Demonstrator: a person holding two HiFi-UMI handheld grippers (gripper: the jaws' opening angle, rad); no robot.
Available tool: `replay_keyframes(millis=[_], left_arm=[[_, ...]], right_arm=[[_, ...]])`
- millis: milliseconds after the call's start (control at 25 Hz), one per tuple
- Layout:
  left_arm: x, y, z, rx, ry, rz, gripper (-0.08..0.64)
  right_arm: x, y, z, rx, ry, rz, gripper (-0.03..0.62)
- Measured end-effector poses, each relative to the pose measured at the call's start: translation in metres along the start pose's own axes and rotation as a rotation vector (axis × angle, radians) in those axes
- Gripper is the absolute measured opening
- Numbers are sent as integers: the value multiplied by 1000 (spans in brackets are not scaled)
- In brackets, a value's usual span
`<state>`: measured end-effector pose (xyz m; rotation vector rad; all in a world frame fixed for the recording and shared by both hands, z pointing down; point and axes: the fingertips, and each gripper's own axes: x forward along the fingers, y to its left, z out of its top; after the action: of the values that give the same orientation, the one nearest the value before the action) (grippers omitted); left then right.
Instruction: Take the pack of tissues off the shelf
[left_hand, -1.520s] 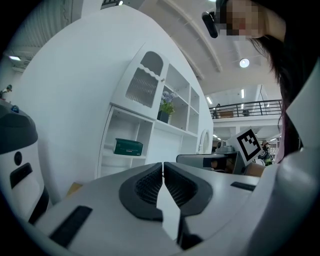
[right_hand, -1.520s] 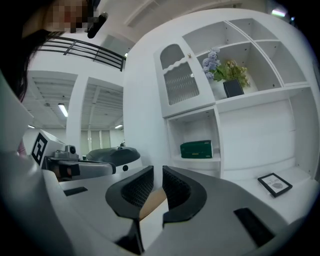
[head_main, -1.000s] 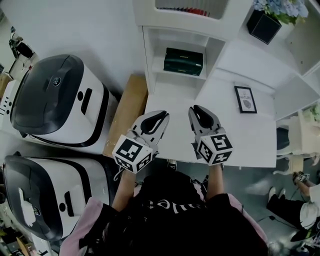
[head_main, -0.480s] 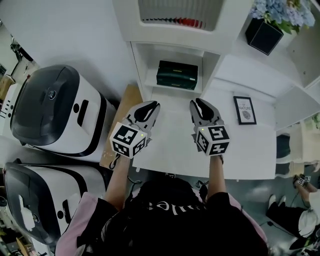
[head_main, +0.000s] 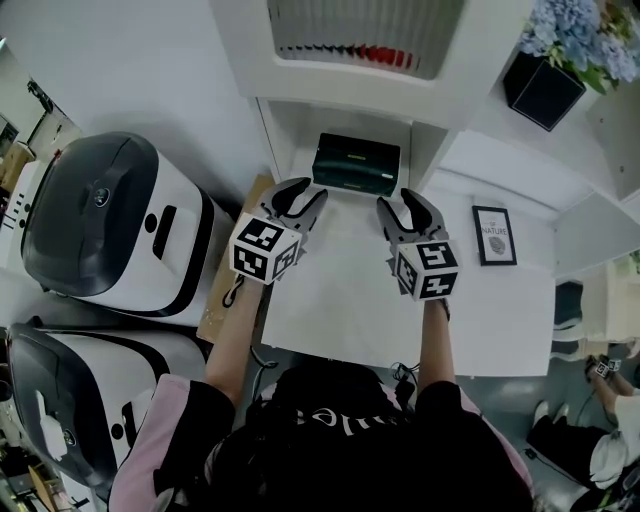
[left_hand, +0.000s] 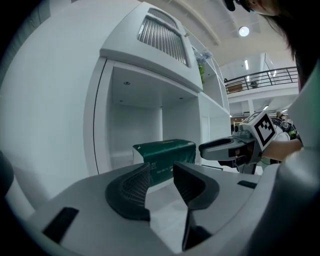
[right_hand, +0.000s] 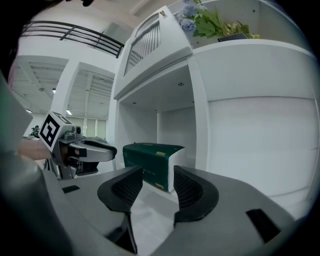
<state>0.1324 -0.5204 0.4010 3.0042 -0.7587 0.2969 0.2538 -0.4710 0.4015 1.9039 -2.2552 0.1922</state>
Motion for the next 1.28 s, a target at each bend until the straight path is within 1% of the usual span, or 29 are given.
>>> replay_keyframes(millis=[120,240,360,600,720,840,1000,1120,1280], left_arm=[[15,10,-3,-6,23,5,181],[25,19,-5,-27,31,6,241],[33,25,-7,-33,47,7,272],[51,25,-7,-38,63,-14,288],[57,23,-7,-58,57,-32,287],[60,23,-7,-51,51,-31,287],[54,18,-9,-31,68,-15,287],[43,11,-10,-49,54,-8,287],[26,2,-13,-62,38,7,287]], right_arm=[[8,-6,1,2,1,-14,209],[15,-7,2,14,-2,-10,223],[23,-4,1,2,2,-11,230],[33,-5,0,2,-9,-53,236],[38,-5,1,8,-10,-66,236],[40,-7,2,18,-8,-81,235],[33,-8,-1,-5,16,-105,227],[24,-5,-2,-26,21,-113,198],[11,8,-4,-37,18,-105,198]])
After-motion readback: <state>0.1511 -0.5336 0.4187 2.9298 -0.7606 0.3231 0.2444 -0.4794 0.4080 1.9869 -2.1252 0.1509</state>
